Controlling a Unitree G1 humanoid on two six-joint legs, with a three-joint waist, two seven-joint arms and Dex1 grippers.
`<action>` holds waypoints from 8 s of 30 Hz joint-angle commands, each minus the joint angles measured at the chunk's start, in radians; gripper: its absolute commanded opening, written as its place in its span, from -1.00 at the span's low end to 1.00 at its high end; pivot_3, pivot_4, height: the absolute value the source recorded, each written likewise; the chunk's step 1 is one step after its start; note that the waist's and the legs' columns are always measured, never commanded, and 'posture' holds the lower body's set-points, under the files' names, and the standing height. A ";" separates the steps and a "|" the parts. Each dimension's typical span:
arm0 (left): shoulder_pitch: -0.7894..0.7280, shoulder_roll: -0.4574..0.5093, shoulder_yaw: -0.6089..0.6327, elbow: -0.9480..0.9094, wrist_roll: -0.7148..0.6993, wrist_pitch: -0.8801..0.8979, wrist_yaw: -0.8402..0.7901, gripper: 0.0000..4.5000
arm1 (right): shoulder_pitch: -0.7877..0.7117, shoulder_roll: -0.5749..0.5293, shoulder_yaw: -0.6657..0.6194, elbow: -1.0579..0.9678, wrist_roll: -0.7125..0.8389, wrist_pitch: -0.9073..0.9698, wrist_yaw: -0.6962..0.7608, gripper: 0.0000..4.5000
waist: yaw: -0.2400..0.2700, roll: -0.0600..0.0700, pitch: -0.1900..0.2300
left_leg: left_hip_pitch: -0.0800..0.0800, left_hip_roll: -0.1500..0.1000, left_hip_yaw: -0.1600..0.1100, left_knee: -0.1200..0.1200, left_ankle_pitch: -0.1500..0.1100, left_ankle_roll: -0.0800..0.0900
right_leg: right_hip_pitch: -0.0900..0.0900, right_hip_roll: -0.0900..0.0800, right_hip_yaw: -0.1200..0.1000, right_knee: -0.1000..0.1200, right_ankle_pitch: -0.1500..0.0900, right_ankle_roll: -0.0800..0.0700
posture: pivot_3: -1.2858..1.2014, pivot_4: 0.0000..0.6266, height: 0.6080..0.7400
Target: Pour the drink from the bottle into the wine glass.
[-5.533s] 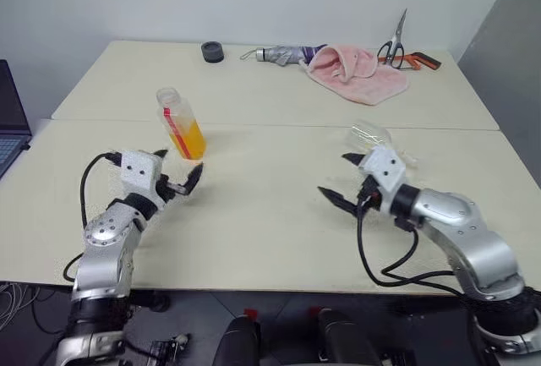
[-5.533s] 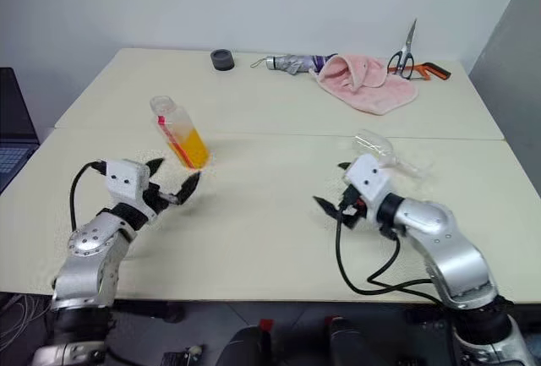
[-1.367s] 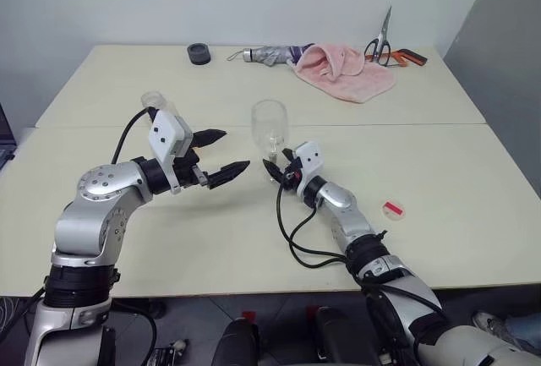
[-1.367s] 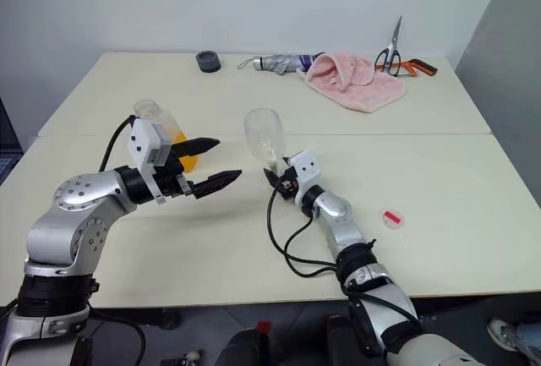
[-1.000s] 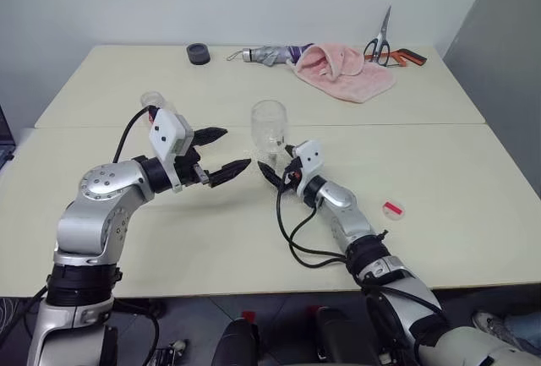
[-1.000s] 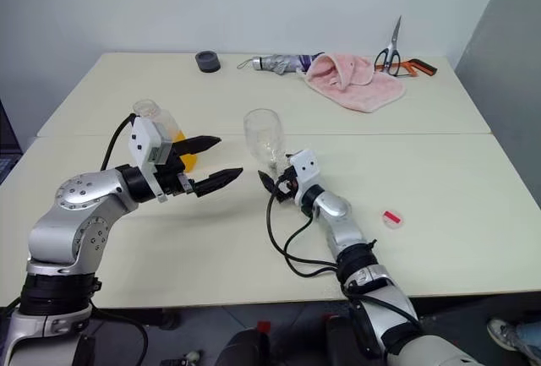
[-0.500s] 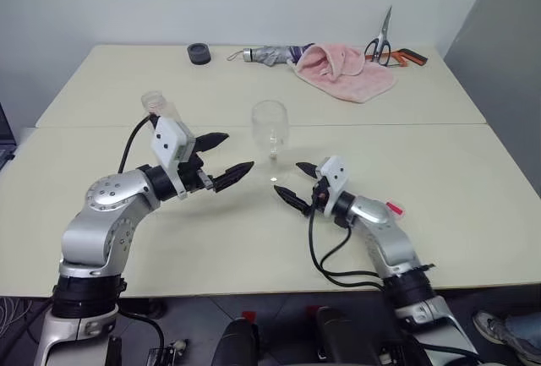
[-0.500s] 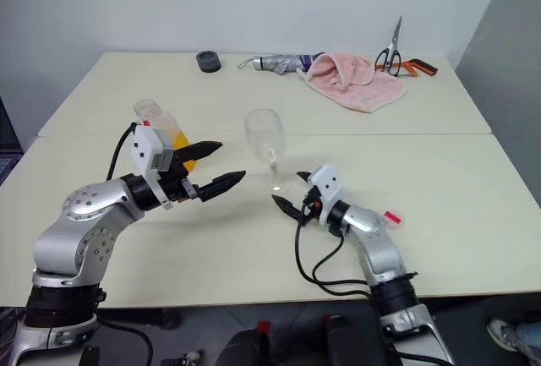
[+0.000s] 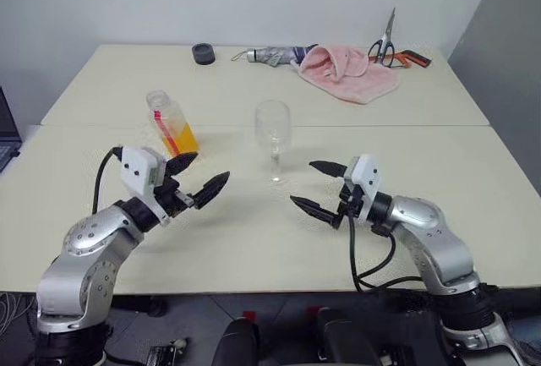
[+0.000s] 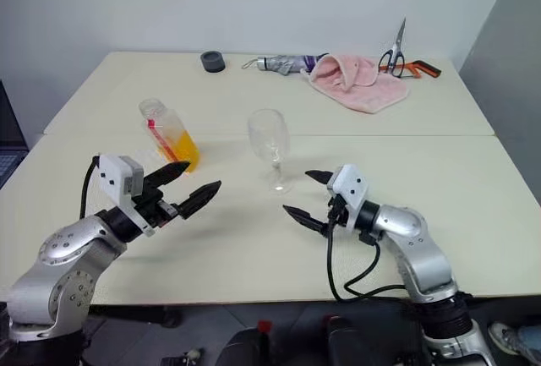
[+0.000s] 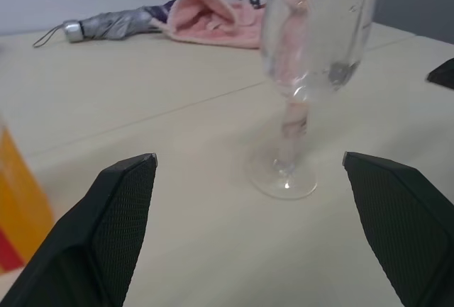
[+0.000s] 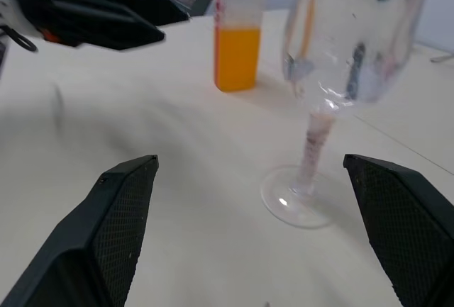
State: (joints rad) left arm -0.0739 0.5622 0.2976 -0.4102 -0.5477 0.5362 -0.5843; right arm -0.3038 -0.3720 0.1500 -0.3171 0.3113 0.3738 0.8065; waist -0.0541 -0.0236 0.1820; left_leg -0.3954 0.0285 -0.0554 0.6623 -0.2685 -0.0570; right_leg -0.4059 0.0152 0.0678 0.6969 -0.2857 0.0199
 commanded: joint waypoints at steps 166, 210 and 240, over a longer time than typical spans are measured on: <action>-1.116 0.142 -0.603 1.361 1.198 -1.410 0.550 -0.24 | -0.035 0.008 -0.070 -0.274 0.095 0.145 -0.313 1.00 | 0.022 -0.001 0.000 | -0.004 -0.004 -0.002 0.001 0.000 0.000 | -0.002 0.001 -0.006 0.000 0.000 0.000 | 0.03 -0.52 1.00; -1.182 0.140 -0.654 1.449 1.260 -1.419 0.632 -0.24 | 0.008 -0.070 -0.130 -0.376 0.131 0.221 -0.314 1.00 | 0.022 -0.001 0.000 | -0.004 -0.004 -0.002 0.002 0.000 0.000 | -0.002 0.001 -0.006 0.001 0.000 0.000 | 0.03 -0.52 1.00; -1.221 0.126 -0.682 1.480 1.282 -1.424 0.676 -0.24 | 0.044 -0.073 -0.095 -0.412 0.142 0.245 -0.359 1.00 | 0.022 -0.001 0.000 | -0.004 -0.004 -0.002 0.002 0.000 0.000 | -0.002 0.001 -0.005 0.001 0.000 0.000 | 0.03 -0.52 1.00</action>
State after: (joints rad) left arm -1.2531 0.6829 -0.3895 1.0721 0.7450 -0.8828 0.0729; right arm -0.2582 -0.4479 0.0610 -0.6813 0.4463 0.6304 0.4525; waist -0.0318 -0.0245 0.1820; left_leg -0.3995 0.0243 -0.0570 0.6642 -0.2683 -0.0571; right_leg -0.4075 0.0157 0.0623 0.6981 -0.2854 0.0196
